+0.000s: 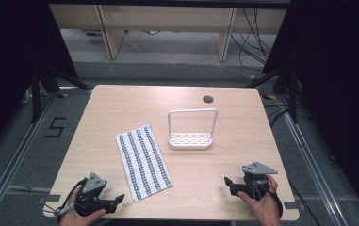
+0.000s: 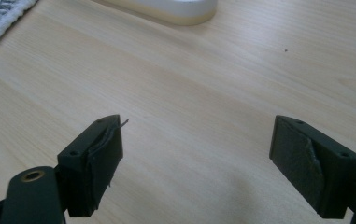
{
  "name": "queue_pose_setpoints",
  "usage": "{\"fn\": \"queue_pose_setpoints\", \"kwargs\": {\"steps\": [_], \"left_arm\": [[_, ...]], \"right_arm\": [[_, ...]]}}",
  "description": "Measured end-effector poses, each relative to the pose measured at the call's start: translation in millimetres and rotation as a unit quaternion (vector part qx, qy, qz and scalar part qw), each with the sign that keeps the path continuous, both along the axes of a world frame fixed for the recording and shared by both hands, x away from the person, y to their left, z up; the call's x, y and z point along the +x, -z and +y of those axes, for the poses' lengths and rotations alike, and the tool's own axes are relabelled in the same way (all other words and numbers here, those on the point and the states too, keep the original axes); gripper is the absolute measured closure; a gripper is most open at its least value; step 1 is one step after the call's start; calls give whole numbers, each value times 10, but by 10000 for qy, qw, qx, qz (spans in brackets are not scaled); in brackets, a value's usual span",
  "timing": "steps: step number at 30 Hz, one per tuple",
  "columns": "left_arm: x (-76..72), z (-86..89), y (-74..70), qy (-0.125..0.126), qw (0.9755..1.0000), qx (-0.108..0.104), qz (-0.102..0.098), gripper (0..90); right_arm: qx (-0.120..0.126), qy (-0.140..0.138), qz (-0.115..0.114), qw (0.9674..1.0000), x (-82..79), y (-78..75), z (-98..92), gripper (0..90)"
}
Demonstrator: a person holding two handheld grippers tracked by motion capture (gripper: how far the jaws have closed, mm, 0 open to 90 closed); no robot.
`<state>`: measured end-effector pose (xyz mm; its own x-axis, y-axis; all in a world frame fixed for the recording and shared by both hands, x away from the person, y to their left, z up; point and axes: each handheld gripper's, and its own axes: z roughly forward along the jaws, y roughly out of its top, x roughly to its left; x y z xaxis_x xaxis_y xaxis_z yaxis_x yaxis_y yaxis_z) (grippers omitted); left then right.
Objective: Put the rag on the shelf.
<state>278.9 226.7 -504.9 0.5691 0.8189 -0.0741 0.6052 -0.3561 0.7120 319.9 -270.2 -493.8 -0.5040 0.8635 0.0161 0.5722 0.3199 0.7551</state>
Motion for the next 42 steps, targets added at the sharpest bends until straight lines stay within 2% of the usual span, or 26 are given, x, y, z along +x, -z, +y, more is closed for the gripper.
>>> {"fn": "queue_pose_setpoints", "kwargs": {"steps": [2,3,4,5,6,7,8,12,15,17,19,20,21,23,25,26,27,28,29,31,35,36,38,40,41,42], "left_arm": [[-1,-8,5,-26,10000,-23,-21,149],[-1,-13,9,-43,10000,-41,-37,149],[-2,-15,8,-37,10000,-31,-37,149],[-3,-12,5,-11,10000,-19,-28,149],[-2,-12,4,-11,10000,-21,-22,149],[-2,-12,4,-11,10000,-21,-22,149],[0,-14,5,20,10000,-20,-34,149],[-2,-21,5,25,10000,-15,-24,149],[-6,-23,6,27,10000,12,0,149],[-6,-33,10,32,10000,11,-27,149],[-7,-40,11,60,10000,9,-4,149],[-11,-44,9,50,10000,23,11,149],[-10,-51,11,60,10000,12,-4,149],[-10,-49,4,122,9999,105,24,149],[-12,-63,15,76,10000,25,-18,149],[-13,-67,14,101,9999,-2,34,149],[-18,-87,21,38,9998,-161,64,149],[-18,-87,21,38,9998,-161,64,149],[-19,-89,13,94,9998,-113,102,149],[-21,-111,18,120,9998,-141,28,149],[-31,-171,22,29,9998,-198,-1,149],[-33,-166,11,144,9998,-106,51,149],[-30,-206,25,73,9999,-147,-5,149],[-34,-221,22,156,9997,-168,-1,151],[-38,-214,8,223,9997,-53,23,154],[-39,-221,3,234,9997,-43,30,155]], "right_arm": [[80,-164,130,9997,2,-8,6,189],[88,-190,119,9997,1,-10,18,189],[241,-185,134,9994,-8,-8,33,190],[215,-226,136,9994,-14,-16,51,195],[268,-63,199,9994,-47,-18,101,205],[268,-63,199,9994,-47,-18,101,205],[198,-272,103,9994,-26,-13,118,205],[204,-419,104,9989,-34,-22,190,216],[165,-443,107,9988,-42,-30,223,218],[218,-568,69,9981,-32,-31,275,222],[222,-511,101,9984,-50,-51,319,224],[187,-588,16,9981,-42,-52,336,227],[214,-620,72,9978,-46,-56,363,227],[190,-684,67,9975,-49,-59,412,229],[148,-748,64,9971,-47,-60,455,230],[183,-721,102,9972,-55,-60,493,230],[144,-784,41,9968,-44,-58,504,230],[144,-784,41,9968,-44,-58,504,230],[142,-872,84,9961,-39,-60,565,230],[64,-932,21,9956,-29,-61,595,230],[39,-1093,-30,9940,-15,-62,704,233],[10,-1166,-77,9932,-5,-57,727,234],[83,-1232,-22,9923,4,-54,795,241],[114,-1337,59,9909,9,-49,857,252],[73,-1389,69,9903,14,-48,885,253],[84,-1460,39,9892,23,-40,919,253]]}}
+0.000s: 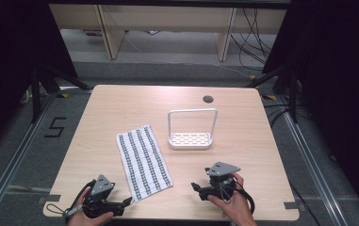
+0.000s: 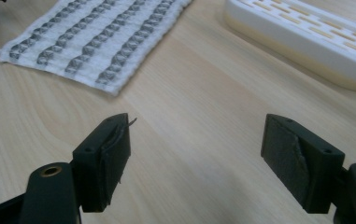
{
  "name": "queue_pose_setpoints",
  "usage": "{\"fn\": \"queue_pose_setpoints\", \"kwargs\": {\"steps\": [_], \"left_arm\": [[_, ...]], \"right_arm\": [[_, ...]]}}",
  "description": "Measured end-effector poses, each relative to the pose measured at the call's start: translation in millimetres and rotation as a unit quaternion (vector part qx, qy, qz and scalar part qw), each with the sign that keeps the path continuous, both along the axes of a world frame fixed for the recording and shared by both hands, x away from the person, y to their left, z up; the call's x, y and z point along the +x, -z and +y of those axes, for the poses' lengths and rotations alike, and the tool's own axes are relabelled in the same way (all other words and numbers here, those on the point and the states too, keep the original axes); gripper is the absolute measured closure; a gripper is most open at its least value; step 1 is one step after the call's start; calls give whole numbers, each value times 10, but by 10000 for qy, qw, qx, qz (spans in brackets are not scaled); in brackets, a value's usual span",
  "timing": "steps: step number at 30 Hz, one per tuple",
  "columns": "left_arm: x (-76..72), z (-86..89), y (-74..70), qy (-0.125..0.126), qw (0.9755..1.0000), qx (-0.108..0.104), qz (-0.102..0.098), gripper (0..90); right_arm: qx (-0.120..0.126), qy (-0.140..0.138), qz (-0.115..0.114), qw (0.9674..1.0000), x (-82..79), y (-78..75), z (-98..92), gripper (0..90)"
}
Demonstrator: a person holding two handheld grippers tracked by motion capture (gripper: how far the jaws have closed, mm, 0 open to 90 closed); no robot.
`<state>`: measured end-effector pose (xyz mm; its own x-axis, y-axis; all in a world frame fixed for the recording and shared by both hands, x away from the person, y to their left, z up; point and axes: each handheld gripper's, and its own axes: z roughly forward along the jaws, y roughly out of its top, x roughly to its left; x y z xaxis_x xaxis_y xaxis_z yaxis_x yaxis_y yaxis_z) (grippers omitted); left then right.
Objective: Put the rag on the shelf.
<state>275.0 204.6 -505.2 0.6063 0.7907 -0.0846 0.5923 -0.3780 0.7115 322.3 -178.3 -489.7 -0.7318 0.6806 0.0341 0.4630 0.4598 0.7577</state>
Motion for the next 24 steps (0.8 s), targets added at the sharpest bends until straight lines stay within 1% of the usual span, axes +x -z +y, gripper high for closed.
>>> {"fn": "queue_pose_setpoints", "kwargs": {"steps": [1,2,4,5,6,7,8,9,10,11,12,13,14,17,18,19,20,21,22,23,24], "left_arm": [[-5,-23,14,-53,9999,-119,-75,158],[-6,-39,6,-21,9999,-110,-56,163],[-13,-65,7,0,9999,-79,-88,178],[-22,-107,11,2,9998,-165,-107,184],[-23,-113,1,113,9998,-86,-114,192],[-23,-113,1,113,9998,-86,-114,196],[-38,-174,2,147,9997,-150,-128,202],[-43,-191,0,186,9997,-72,-159,208],[-49,-215,1,212,9996,-120,-162,219],[-42,-219,-14,417,9990,44,-160,226],[-50,-250,-4,312,9994,-47,-169,230],[-49,-277,2,367,9992,-50,-175,232],[-52,-287,-2,392,9991,-23,-149,244],[-53,-314,12,448,9989,-1,-158,276],[-60,-328,13,492,9987,59,-102,298],[-62,-339,16,486,9988,17,-73,307],[-55,-335,11,566,9984,37,-57,313],[-51,-344,15,513,9987,-8,-61,324],[-47,-344,13,480,9988,41,-68,335],[-38,-348,21,473,9989,28,-68,341],[-30,-337,11,565,9983,132,-34,351]], "right_arm": [[-21,-32,56,10000,-1,-7,25,256],[-16,-91,60,9999,1,-6,60,260],[-42,-225,0,9997,17,-3,135,269],[-33,-215,-7,9998,15,0,162,282],[-54,-293,23,9996,19,-1,201,296],[-54,-293,23,9996,19,-1,201,296],[-124,-378,6,9992,33,5,272,304],[-115,-417,23,9991,40,4,297,313],[-120,-411,10,9991,39,3,331,323],[-133,-481,10,9988,50,0,350,331],[-147,-541,-30,9984,61,-1,388,341],[-188,-617,-70,9979,73,1,407,349],[-218,-607,-37,9979,76,2,452,355],[-242,-667,-84,9974,96,15,496,379],[-269,-724,-45,9970,113,18,541,392],[-282,-738,-82,9968,124,20,553,397],[-292,-804,-101,9963,137,26,575,399],[-307,-790,-56,9964,144,27,593,401],[-312,-763,-30,9966,149,30,614,412],[-288,-772,-40,9966,161,44,641,420],[-332,-784,-19,9964,171,41,657,424]]}}
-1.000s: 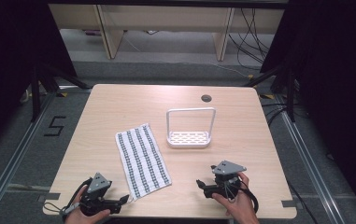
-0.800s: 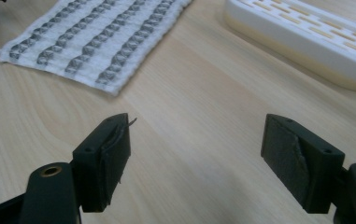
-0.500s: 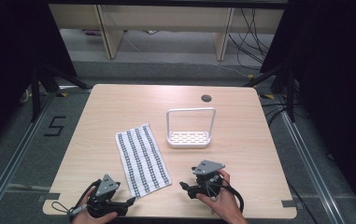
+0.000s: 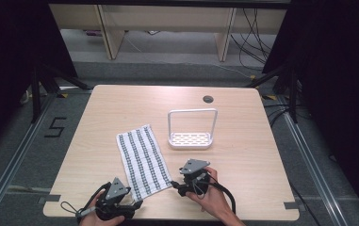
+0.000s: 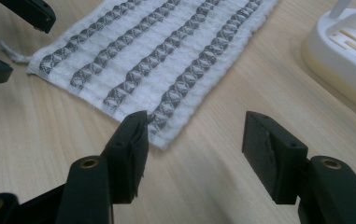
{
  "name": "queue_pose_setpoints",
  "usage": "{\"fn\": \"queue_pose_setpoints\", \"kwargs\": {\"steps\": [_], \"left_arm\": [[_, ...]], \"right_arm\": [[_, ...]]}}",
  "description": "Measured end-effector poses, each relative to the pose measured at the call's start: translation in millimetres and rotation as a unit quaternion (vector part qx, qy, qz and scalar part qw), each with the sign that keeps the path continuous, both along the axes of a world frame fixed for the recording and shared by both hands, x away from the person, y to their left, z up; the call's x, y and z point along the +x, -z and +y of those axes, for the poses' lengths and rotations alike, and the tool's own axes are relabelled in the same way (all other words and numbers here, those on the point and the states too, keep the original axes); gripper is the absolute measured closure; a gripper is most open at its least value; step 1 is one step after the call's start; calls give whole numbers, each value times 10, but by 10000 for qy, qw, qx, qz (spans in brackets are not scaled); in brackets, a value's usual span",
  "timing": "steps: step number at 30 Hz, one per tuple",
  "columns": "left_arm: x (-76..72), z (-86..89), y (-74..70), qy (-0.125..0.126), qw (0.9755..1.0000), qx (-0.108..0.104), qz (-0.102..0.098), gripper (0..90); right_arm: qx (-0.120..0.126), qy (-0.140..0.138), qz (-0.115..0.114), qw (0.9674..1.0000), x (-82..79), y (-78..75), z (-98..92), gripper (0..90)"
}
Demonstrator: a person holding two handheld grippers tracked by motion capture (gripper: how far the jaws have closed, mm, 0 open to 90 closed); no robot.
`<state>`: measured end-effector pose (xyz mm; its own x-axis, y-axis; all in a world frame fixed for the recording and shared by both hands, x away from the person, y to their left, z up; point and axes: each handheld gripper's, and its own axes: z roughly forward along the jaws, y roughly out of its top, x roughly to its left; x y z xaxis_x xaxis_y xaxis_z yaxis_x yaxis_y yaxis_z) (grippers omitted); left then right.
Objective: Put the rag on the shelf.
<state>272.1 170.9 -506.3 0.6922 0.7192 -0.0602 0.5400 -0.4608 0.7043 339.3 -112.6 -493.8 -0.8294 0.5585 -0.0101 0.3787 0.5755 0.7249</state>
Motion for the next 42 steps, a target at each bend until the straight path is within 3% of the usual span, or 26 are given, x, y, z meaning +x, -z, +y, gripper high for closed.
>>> {"fn": "queue_pose_setpoints", "kwargs": {"steps": [3,4,6,7,8,13,15,16,17,18,22,23,27,29,32,35,36,39,40,41,42], "left_arm": [[12,-22,22,-138,9999,-47,7,376],[34,2,4,50,9998,210,7,386],[44,-18,12,6,9999,155,-5,399],[60,-8,10,81,9996,285,6,410],[67,-12,15,90,9995,306,13,423],[81,-23,39,107,9989,451,2,481],[93,-8,37,161,9987,487,-46,505],[87,-5,37,114,9987,489,-36,525],[87,-18,51,31,9993,362,-103,539],[89,-11,46,74,9991,399,-107,560],[86,-21,45,167,9988,427,-140,662],[94,-10,26,322,9973,621,-215,689],[102,-42,25,431,9964,690,-258,805],[93,-71,44,333,9974,562,-300,828],[95,-48,12,521,9954,737,-326,844],[90,-54,7,387,9971,540,-366,847],[98,-27,-22,511,9956,706,-356,848],[95,-5,-78,541,9956,664,-389,849],[84,-11,-84,449,9969,520,-379,849],[90,2,-102,498,9962,567,-423,850],[79,-8,-104,302,9979,360,-454,850]], "right_arm": [[-24,-23,64,10000,16,11,60,435],[-35,-25,131,9999,23,19,87,438],[-78,-68,152,9998,42,34,118,442],[-29,-57,116,9999,45,62,149,446],[-140,-144,147,9997,58,62,164,451],[-206,-145,229,9994,45,89,244,477],[-223,-188,154,9995,47,120,280,498],[-299,-145,219,9992,39,118,287,522],[-228,-179,237,9993,37,130,302,534],[-324,-240,228,9989,45,131,304,560],[-225,-162,346,9990,64,162,323,650],[-228,-179,329,9990,74,160,319,678],[-195,-211,322,9991,80,167,338,772],[-217,-151,435,9987,63,152,346,809],[-201,-28,550,9983,40,148,360,838],[-154,-73,512,9985,49,146,360,844],[-139,-40,431,9990,51,148,363,846],[-65,-86,406,9991,39,75,350,849],[-28,-66,389,9992,33,49,348,850],[94,-87,366,9992,32,31,348,850],[23,-103,272,9996,35,9,341,851]]}}
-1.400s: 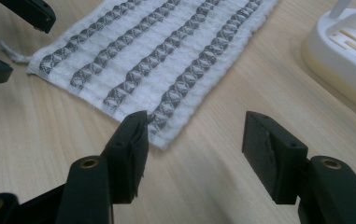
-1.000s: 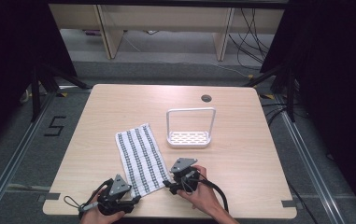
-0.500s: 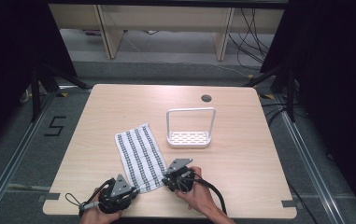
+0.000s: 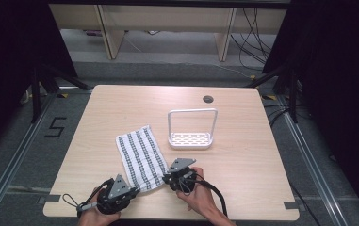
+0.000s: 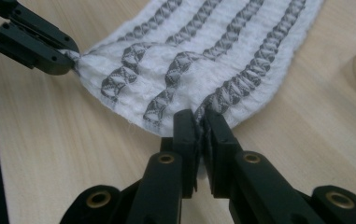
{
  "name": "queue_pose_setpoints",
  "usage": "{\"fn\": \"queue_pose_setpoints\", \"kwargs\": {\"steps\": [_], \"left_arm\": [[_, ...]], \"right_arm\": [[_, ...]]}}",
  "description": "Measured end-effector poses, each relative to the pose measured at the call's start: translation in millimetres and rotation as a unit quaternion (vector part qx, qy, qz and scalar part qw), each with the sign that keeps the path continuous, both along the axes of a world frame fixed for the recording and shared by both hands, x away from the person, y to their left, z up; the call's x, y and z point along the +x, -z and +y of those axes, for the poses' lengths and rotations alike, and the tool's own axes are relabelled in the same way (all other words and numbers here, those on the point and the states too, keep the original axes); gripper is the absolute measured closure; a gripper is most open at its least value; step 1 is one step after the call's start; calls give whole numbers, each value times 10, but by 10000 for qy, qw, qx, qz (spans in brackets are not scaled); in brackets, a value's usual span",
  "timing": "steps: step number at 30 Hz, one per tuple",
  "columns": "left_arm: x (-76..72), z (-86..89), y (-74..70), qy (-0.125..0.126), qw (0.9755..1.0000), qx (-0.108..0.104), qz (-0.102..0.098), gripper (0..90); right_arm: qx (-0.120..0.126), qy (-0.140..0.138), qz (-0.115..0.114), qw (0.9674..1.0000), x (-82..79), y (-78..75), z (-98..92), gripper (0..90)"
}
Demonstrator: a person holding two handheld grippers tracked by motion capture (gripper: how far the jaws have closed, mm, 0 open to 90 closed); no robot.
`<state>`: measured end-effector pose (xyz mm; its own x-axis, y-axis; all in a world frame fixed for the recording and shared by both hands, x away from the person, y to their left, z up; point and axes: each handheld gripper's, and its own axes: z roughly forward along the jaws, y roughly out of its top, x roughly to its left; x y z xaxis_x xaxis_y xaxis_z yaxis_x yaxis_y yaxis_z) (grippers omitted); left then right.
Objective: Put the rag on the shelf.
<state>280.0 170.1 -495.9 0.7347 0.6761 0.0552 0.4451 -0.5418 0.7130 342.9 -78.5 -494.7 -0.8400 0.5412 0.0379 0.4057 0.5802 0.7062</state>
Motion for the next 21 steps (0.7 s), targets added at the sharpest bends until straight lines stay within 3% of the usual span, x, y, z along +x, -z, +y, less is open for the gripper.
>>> {"fn": "queue_pose_setpoints", "kwargs": {"steps": [7,8,9,10,12,15,20,21], "left_arm": [[-15,40,-148,-52,9991,-422,-96,850],[-11,53,-185,-67,9993,-342,-120,850],[-14,44,-209,-107,9985,-516,-128,850],[4,67,-262,-82,9990,-429,-127,850],[10,74,-311,-62,9988,-477,-105,850],[68,114,-498,66,9986,-473,-244,850],[104,142,-769,49,9974,-627,-343,851],[104,142,-769,49,9974,-627,-343,851]], "right_arm": [[282,-54,-97,9995,1,-245,-7,856],[311,-63,-146,9994,7,-270,-2,857],[322,-15,-137,9994,2,-302,0,857],[352,-45,-198,9992,8,-331,3,858],[382,-24,-201,9991,9,-369,10,858],[463,-39,-374,9982,29,-491,27,860],[630,-70,-566,9964,73,-695,33,862],[630,-70,-566,9964,73,-695,33,862]]}}
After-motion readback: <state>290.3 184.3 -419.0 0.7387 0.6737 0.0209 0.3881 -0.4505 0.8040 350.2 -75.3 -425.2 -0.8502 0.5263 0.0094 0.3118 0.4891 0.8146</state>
